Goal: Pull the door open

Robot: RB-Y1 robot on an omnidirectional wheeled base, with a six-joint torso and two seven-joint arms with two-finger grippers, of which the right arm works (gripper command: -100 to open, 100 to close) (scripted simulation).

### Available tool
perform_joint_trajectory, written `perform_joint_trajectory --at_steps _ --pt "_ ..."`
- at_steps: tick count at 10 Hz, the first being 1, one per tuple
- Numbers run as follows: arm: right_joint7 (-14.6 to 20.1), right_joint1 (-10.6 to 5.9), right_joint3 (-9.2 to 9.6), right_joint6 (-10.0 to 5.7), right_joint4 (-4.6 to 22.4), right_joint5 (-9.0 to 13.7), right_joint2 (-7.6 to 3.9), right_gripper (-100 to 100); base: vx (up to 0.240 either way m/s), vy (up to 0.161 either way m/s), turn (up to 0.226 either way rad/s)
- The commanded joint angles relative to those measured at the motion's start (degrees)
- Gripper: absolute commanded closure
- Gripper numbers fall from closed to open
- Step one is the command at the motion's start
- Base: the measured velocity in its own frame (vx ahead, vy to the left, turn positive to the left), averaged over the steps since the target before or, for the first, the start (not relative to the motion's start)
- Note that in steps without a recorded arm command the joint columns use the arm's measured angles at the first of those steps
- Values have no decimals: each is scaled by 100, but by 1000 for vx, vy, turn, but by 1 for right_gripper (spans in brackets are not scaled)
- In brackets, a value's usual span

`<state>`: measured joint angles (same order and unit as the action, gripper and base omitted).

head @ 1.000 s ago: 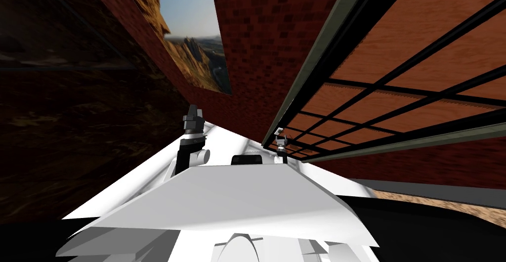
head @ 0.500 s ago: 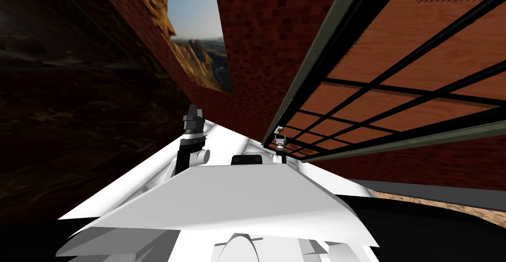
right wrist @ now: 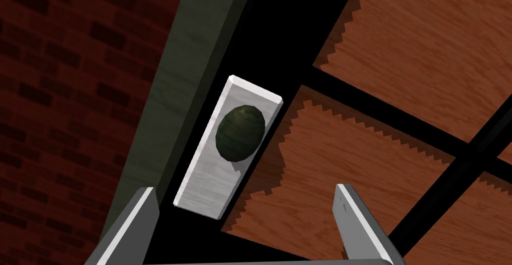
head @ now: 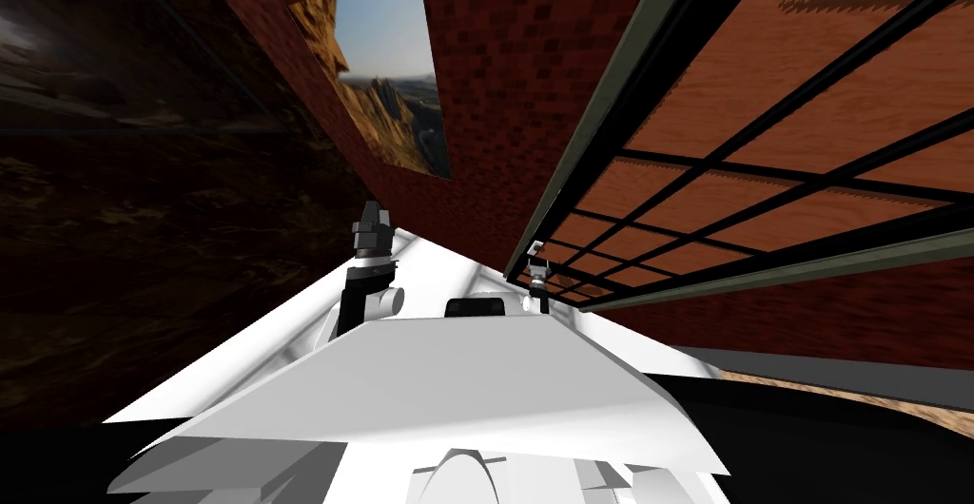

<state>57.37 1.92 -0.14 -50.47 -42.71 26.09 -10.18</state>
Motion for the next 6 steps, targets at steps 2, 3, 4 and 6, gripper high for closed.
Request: perform_joint_trajectory --at_steps 2,3,4,6 --pt "413 -30 59 48 -24 164 32 -100 -60 -12 22" --pt "567 -51 95 72 -31 263 51 -100 -74 -9 57" --pt "649 -51 95 72 -31 263 51 -100 -55 -5 21" --pt "1005 -88 157 114 -43 432 84 -100 -56 -7 37"
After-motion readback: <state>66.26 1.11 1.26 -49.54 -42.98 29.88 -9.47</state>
